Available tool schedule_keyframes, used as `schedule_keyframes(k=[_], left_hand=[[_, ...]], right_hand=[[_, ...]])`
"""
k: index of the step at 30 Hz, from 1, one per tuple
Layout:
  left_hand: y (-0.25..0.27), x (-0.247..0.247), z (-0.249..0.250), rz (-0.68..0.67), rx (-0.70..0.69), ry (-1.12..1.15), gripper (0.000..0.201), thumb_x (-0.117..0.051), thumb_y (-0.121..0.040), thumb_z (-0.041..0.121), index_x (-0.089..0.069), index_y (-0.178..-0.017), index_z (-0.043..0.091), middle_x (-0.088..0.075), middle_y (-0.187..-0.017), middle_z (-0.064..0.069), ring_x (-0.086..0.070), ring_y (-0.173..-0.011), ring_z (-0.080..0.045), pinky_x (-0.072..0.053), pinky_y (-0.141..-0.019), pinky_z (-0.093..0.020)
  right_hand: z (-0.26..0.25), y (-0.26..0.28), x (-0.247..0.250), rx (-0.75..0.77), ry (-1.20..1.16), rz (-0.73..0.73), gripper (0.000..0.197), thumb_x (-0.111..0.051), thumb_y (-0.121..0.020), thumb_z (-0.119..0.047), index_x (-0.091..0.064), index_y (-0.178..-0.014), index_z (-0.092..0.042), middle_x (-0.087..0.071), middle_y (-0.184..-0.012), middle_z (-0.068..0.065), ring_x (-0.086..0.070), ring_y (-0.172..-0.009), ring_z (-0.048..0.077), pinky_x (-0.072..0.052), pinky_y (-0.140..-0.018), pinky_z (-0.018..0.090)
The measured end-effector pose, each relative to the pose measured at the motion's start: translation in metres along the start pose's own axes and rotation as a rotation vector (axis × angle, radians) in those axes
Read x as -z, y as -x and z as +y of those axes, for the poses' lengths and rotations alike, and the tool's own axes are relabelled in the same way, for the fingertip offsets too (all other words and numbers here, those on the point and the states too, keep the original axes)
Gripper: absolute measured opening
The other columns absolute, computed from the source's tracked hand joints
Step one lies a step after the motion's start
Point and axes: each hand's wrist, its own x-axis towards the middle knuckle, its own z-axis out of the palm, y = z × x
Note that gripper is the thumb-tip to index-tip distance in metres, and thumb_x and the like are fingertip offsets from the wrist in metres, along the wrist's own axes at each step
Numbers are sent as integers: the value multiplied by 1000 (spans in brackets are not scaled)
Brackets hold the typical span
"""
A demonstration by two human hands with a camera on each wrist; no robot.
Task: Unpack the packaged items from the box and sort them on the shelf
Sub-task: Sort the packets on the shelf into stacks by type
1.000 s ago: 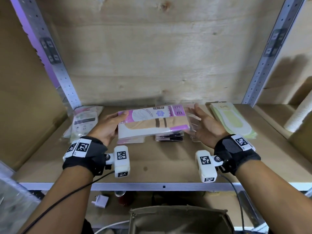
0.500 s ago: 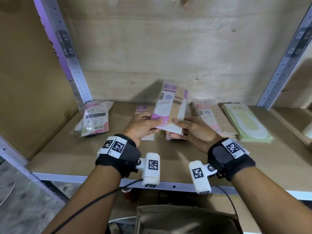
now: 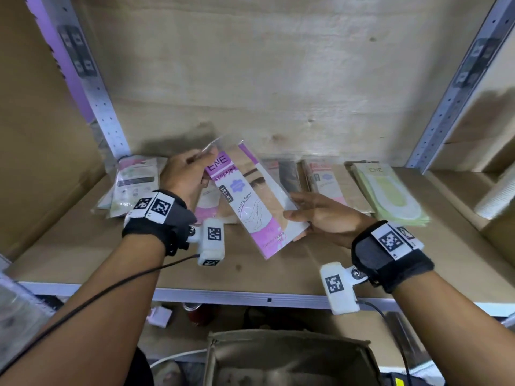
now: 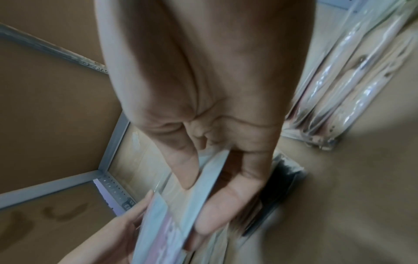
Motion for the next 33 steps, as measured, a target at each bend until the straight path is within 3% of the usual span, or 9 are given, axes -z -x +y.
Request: schedule_keyframes(k=[4,6,9,12,15,17,20,23,33], left_hand=[[-1,0,-4,37,-47,-98,37,-60,-85,62,-77,-93,31,-76,-79,4,-62,-70,-17,-52,-74,-36],[-1,0,-6,28,-67,-122,39,-59,-84,63,-78,-95,30,-76,-81,-1,-60,-69,-19,-50,-72,-36],[0,-1,-7,24,-138,-86,27,-69,-87,46,-78,-98,23,-72,-72,-2,-53,-59,-15,-46,-60,-28],[2,2,-6,9,-149,16,19,-72,-90,28,-77,-99,12,-72,-72,0,-50,-49,-5,-43,-48,-16],[4,6,-7,-54,-73,72,21,-64,-95,30,-76,-98,12,-77,-90,-2,-56,-61,-6,-46,-58,-17],[5,11,-8,-104,18,166,22,-64,-95,31,-75,-99,14,-77,-88,3,-58,-66,-6,-48,-62,-18],[5,18,-10,-154,114,241,23,-70,-88,34,-76,-95,13,-66,-66,9,-51,-55,-3,-46,-49,-13],[3,22,-9,-154,167,280,31,-78,-74,41,-73,-88,14,-64,-61,13,-43,-44,1,-35,-37,-11],[3,24,-2,-229,195,401,26,-66,-92,32,-69,-68,22,-56,-62,8,-44,-45,-2,-34,-40,-12]], right_hand=[[0,9,9,18,34,15,30,-56,-99,-7,-60,-129,-6,-66,-116,27,-65,-98,35,-60,-67,31],[0,12,12,31,40,15,29,-56,-99,-9,-61,-128,-8,-70,-108,21,-67,-90,27,-57,-62,27],[1,18,16,22,47,4,31,-55,-100,-9,-61,-130,-12,-74,-98,4,-71,-84,15,-56,-62,25],[1,23,21,20,57,-23,34,-54,-100,-9,-58,-134,-9,-74,-97,3,-71,-83,14,-57,-63,26],[0,27,24,25,62,-24,35,-54,-100,-9,-57,-135,-9,-73,-101,7,-71,-86,16,-58,-63,26],[1,28,24,27,69,-18,34,-54,-100,-9,-58,-134,-10,-73,-99,5,-71,-85,15,-57,-63,25],[3,28,24,34,74,-4,32,-54,-100,-9,-61,-131,-13,-74,-98,5,-70,-81,13,-56,-61,24],[3,29,27,47,81,4,32,-54,-100,-7,-61,-131,-12,-71,-97,9,-68,-79,15,-55,-60,24],[3,28,32,55,77,3,37,-54,-99,-7,-57,-136,-10,-70,-96,10,-67,-77,13,-55,-61,25]])
